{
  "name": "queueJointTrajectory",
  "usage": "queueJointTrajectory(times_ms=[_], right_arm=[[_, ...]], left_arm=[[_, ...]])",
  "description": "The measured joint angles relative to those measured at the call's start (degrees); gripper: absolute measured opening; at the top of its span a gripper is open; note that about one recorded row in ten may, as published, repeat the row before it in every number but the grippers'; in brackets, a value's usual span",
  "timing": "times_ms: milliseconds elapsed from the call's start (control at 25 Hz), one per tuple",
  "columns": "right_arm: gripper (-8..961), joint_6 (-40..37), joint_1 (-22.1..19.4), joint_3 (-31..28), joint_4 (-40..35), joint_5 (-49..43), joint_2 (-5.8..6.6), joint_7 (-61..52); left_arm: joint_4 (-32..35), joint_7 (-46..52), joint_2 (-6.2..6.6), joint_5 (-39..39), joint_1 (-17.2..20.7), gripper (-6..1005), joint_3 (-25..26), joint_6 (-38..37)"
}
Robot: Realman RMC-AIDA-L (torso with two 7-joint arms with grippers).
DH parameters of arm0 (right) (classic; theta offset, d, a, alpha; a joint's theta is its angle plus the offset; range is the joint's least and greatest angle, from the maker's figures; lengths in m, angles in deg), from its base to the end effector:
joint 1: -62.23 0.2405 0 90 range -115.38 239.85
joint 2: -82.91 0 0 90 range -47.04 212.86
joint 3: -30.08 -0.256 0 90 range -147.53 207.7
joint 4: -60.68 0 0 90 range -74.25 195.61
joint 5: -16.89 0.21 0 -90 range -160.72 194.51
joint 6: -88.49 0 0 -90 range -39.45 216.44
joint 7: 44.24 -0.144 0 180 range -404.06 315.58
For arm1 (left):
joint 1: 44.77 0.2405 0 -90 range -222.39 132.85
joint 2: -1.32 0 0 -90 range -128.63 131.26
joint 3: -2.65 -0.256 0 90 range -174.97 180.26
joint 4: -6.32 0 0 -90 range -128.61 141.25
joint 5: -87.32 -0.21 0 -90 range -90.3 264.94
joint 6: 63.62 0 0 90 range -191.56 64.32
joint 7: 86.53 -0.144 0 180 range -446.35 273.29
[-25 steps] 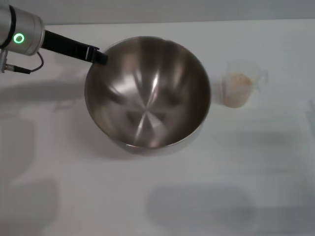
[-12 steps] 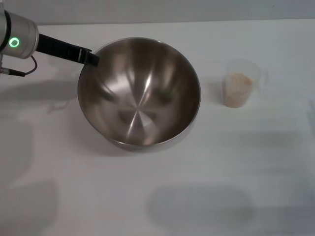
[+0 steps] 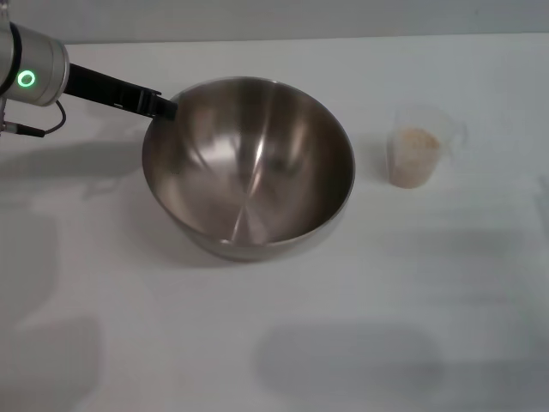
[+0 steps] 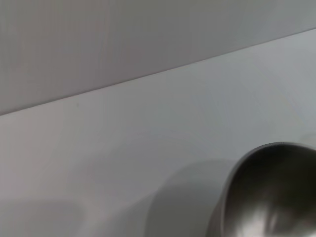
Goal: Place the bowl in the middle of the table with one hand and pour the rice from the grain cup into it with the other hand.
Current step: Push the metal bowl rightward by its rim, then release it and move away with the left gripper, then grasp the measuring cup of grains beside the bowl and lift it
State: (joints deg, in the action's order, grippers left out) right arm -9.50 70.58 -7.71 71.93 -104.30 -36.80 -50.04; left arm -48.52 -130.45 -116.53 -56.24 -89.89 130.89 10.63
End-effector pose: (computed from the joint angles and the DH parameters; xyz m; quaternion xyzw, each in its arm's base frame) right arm 0.3382 0.2149 0.0182 -0.5987 0.1443 0.3922 0.6833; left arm -0.1995 0.4278 0.0305 -0.8813 -0.4092 -0.0116 0.2360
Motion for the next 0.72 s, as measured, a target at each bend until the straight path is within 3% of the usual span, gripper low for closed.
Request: queueJointTrajectory(times_ms=[200, 480, 640, 720], right_arm=[[680, 0.0, 0.0, 0.0, 0.0, 0.04, 0.0, 0.0], [680, 0.0, 0.07, 0.0, 0.0, 0.25, 0.03, 0.0], [680, 0.0, 0.09, -0.11, 0.0, 0.31, 0.05, 0.0], [680, -0.01, 0.09, -0.15, -0.03, 0.32, 0.06, 0.0]], left_arm=[[-1.23, -0.16, -0.14, 0.43, 0.27, 171, -0.01, -0.1], [-4.04, -0.52, -0.27, 1.27, 0.56, 415, -0.01, 0.51], [-9.73, 0.01, -0.38, 1.29, 1.8, 536, -0.07, -0.15], [-16.74, 0.5, -0.73, 1.29, 4.63, 597, -2.75, -3.84]])
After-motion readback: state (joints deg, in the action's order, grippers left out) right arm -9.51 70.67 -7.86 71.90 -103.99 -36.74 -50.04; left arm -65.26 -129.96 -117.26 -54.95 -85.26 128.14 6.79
